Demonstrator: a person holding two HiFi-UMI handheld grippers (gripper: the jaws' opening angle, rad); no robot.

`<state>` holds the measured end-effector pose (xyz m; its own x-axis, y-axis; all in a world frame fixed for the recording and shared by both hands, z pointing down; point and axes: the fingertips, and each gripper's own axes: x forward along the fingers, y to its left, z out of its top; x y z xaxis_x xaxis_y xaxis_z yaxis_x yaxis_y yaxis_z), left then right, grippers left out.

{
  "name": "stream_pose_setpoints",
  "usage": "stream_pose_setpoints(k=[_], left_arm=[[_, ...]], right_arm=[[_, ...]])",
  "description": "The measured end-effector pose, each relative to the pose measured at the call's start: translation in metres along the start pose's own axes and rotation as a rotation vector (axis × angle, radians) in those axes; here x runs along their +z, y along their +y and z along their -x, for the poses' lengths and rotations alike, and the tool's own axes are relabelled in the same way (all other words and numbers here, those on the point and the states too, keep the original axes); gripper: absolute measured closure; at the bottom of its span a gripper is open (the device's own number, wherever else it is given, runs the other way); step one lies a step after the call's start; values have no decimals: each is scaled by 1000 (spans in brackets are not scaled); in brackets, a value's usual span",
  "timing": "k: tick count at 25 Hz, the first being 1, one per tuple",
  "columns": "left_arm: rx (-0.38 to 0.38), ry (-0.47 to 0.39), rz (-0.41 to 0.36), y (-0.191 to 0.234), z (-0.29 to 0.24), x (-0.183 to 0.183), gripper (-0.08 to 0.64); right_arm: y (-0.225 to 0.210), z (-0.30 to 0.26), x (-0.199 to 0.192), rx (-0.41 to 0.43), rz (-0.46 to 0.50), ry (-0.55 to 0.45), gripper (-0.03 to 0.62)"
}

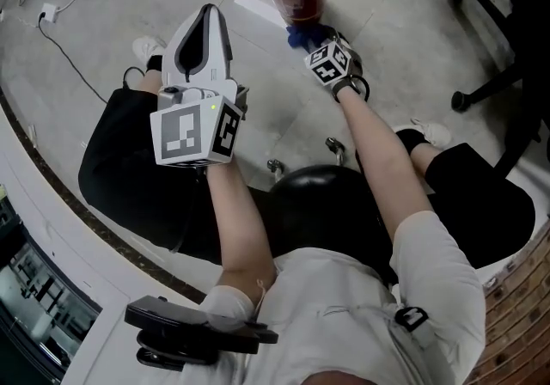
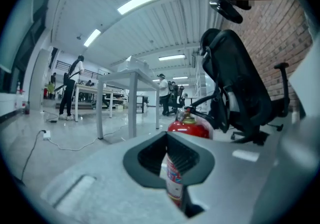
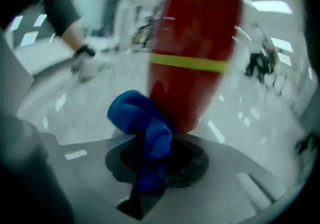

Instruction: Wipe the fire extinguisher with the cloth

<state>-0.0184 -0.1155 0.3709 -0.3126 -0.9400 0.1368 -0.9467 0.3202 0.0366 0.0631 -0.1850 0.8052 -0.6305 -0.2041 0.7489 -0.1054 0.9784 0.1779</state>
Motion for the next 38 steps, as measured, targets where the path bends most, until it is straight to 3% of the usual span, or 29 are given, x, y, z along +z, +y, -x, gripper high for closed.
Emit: stream_pose_setpoints(k=[1,2,4,6,9,11,16,19,24,32,35,38], left_arm=[[-1,-9,-10,1,1,1,560],[-7,-25,-8,3,2,3,560],[-22,-53,10,0,5,7,560],[-41,-69,16,-9,6,14,560],[-69,-90,22,-19,6,25,560],[-78,-97,23,-26,8,30,560],[-71,-123,37,-27,18,40,560],[-54,-131,34,-25,23,42,560],[-81,-126,19,-38,21,38,560],[-86,-57,-4,-36,-1,3,560],[-65,-23,7,-33,-4,-8,560],[-50,-6,5,-30,-7,-9,560]], right_arm=[[-9,1,1,57,-193,12,523],[-15,7,9,90,-312,7,520],[-24,32,29,73,-400,-74,520],[-36,68,47,17,-540,-225,520],[-52,131,72,-40,-968,-457,520],[-61,179,92,-79,-1168,-627,520],[-87,286,172,-128,-1204,-1053,520],[-101,308,207,-123,-1185,-1171,520],[-90,240,167,-136,-1341,-1001,520],[-67,82,47,-154,-1443,-562,520],[-51,35,3,-133,-1458,-373,520],[-38,5,-20,-73,-1400,-204,518]])
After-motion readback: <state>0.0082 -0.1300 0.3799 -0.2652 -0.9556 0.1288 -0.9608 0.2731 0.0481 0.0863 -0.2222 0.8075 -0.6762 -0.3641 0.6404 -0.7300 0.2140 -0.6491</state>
